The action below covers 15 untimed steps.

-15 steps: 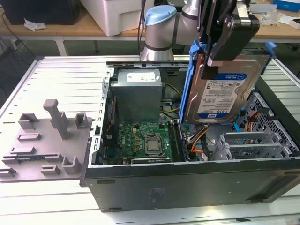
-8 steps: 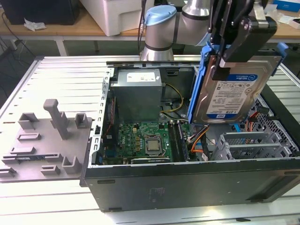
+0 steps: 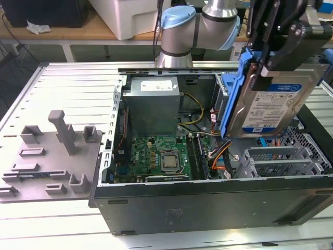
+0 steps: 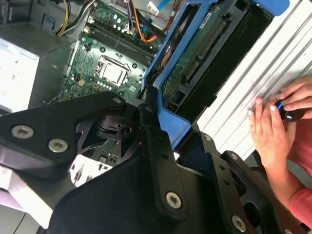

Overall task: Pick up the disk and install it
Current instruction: 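Insert the disk into the insertion slot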

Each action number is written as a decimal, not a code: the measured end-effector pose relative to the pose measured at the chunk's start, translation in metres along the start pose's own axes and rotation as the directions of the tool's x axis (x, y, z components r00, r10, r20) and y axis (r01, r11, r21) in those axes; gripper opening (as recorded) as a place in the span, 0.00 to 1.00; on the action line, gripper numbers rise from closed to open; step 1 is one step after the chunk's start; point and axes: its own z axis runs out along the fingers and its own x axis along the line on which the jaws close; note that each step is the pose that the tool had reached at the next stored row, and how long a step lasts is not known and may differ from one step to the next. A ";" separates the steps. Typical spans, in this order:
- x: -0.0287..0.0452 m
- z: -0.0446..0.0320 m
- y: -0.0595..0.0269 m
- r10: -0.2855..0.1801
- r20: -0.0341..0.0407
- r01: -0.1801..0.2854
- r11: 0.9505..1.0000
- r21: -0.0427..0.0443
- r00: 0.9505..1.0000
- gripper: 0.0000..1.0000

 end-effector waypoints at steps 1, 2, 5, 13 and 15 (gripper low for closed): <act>0.0003 0.0000 -0.0026 0.000 0.000 0.000 1.000 0.000 1.000 0.36; 0.0006 0.0001 -0.0055 0.000 0.000 0.000 1.000 0.000 1.000 0.36; 0.0022 0.0002 -0.0236 0.000 0.001 0.000 1.000 0.000 1.000 0.36; 0.0028 0.0018 -0.0506 0.000 0.002 0.000 1.000 0.000 1.000 0.36; 0.0027 0.0020 -0.0533 0.000 0.002 0.000 1.000 0.000 1.000 0.36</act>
